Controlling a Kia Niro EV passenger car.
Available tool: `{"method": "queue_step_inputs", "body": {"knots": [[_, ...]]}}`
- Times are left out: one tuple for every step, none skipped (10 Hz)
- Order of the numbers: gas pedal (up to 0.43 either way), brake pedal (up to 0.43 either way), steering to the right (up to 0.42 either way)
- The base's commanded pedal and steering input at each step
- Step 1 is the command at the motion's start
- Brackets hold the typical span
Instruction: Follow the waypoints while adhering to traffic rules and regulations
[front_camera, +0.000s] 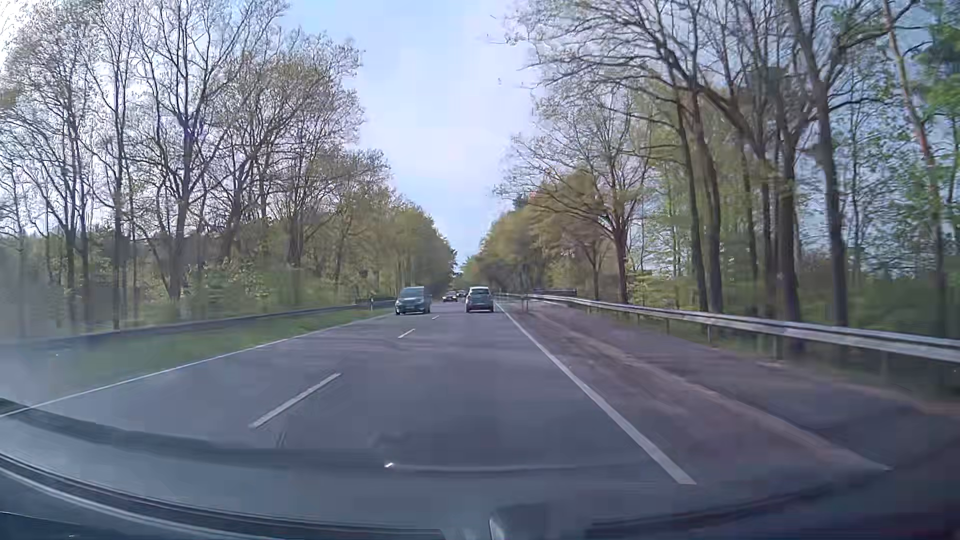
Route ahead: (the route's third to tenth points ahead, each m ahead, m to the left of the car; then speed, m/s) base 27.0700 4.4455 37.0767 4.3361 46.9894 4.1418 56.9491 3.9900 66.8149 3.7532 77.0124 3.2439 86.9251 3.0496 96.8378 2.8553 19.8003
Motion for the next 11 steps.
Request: {"method": "queue_step_inputs", "body": {"knots": [[0.110,0.000,-0.002],[0.110,0.000,-0.001],[0.110,0.000,-0.001],[0.110,0.000,-0.001],[0.110,0.000,-0.001],[0.110,0.000,-0.001],[0.110,0.000,-0.002],[0.110,0.000,-0.002],[0.110,0.000,-0.002],[0.110,0.000,-0.002],[0.110,0.000,-0.002]]}}
